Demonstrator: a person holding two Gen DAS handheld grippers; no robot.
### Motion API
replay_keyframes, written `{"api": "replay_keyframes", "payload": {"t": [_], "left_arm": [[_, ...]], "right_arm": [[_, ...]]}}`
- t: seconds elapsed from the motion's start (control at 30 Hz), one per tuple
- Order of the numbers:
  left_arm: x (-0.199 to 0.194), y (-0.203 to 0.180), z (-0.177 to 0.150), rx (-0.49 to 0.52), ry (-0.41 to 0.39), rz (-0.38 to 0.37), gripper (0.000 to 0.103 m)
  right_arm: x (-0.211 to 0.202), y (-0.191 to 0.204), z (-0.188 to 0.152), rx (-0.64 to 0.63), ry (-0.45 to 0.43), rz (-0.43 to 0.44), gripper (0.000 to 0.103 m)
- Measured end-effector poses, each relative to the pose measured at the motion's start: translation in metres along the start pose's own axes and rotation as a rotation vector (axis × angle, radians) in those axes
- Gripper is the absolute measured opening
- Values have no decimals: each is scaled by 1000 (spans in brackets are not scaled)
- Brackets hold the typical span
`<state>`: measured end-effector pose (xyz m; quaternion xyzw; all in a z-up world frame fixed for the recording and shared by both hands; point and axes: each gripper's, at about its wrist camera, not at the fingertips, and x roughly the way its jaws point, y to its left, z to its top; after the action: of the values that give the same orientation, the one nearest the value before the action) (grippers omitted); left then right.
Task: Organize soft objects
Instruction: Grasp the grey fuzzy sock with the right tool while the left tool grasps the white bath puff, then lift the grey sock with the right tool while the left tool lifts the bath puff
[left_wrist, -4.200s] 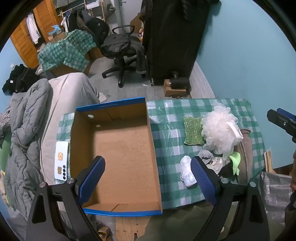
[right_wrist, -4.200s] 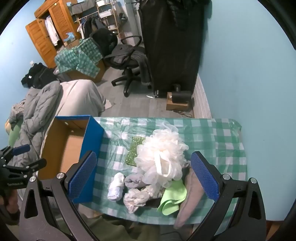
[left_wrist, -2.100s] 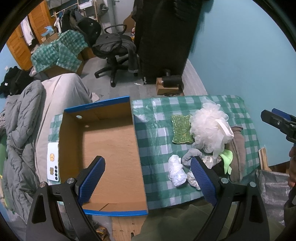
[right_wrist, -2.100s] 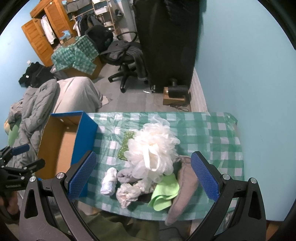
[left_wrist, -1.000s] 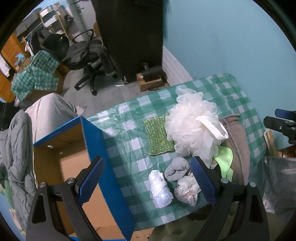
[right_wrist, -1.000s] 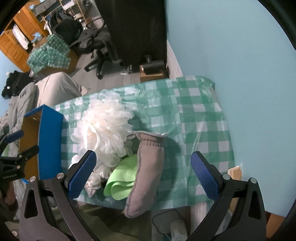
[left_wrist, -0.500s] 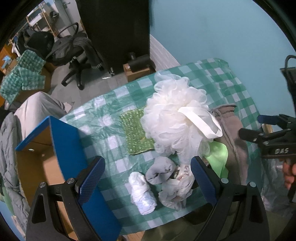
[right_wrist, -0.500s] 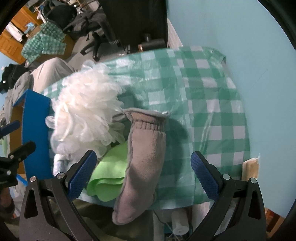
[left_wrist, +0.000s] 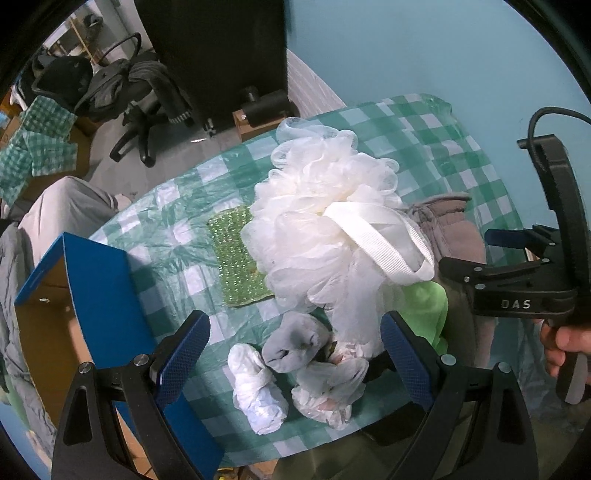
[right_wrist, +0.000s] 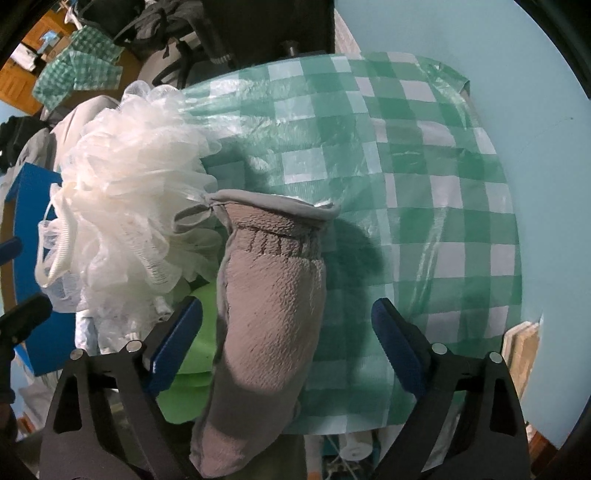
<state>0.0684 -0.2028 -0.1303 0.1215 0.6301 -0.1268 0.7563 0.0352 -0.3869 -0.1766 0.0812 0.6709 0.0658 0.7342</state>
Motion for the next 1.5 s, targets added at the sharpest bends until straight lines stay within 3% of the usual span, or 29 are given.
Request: {"api": "replay_keyframes", "payload": {"t": [0.13,0.17,0.23,0.3,0.4,0.77,0.9,1.1,1.5], "left_arm": [[3,-6,5,4,6,4,95],[4,-8,7,5,10,5,95],[6,-10,10,5,15,4,95],[7,-12,14,4,18,5,95],[9,-16,20,2,22,-1,95],[27,-20,43,-42,46,-55,95],[43,-20,53,-67,93,-74,95],[64,-23,62,-69,130,-57,101],[100,-35,66,-60,197,2,103]], "right_arm": [[5,-6,1,-8,21,13,80],[7,-9,0,-9,35,25,73],[8,-11,-1,-9,44,44,48],[5,-17,-2,-5,45,53,36],[-3,-27,-3,-1,32,66,29],[-26,-51,5,-3,-34,46,28],[-24,-57,9,1,-39,46,28],[-23,-48,26,-12,-46,40,28],[-23,-51,36,-20,-45,52,28]]}}
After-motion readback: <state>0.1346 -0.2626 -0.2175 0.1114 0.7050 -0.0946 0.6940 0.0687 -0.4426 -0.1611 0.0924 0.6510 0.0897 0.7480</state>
